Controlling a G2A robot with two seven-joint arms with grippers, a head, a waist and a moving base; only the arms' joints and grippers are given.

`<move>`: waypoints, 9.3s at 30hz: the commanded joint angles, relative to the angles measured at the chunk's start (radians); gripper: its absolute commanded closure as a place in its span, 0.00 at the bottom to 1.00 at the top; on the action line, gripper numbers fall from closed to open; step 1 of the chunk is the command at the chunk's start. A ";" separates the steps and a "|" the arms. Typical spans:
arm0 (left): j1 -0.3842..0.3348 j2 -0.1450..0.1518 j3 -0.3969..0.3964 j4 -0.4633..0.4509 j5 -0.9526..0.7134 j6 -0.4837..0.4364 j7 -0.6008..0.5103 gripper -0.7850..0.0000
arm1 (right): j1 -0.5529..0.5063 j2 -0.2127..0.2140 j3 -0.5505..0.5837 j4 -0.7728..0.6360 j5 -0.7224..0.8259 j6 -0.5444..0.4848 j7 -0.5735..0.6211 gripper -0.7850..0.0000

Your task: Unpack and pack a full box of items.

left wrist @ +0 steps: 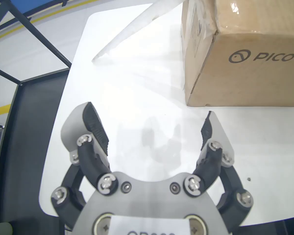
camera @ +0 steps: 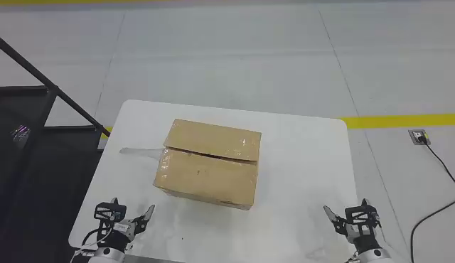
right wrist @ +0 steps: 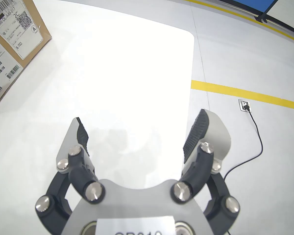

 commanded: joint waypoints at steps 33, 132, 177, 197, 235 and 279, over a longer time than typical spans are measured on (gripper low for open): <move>-0.143 -0.007 -0.066 0.101 -0.179 -0.127 0.150 0.00 | 0.113 -0.020 -0.121 -0.194 0.092 -0.040 0.138 0.00; -0.050 -0.002 -0.133 -0.004 0.021 -0.563 0.266 0.00 | 0.588 0.124 -0.410 0.072 1.294 -0.711 1.069 0.00; -0.110 0.020 -0.060 0.080 0.194 -0.575 0.209 0.00 | 0.956 -0.010 -0.635 0.509 1.714 -0.291 0.613 0.00; -0.092 0.031 -0.068 0.070 0.197 -0.575 0.227 0.00 | 1.291 -0.110 -0.745 0.780 1.495 -0.198 0.350 0.00; -0.004 0.028 -0.153 0.016 -0.038 -0.434 0.380 0.00 | 1.193 -0.191 -0.813 0.589 1.396 -0.064 0.671 0.00; -0.186 0.017 -0.011 0.044 -0.114 -0.427 0.162 0.00 | 1.329 -0.402 -0.894 0.843 1.638 -0.273 0.650 0.00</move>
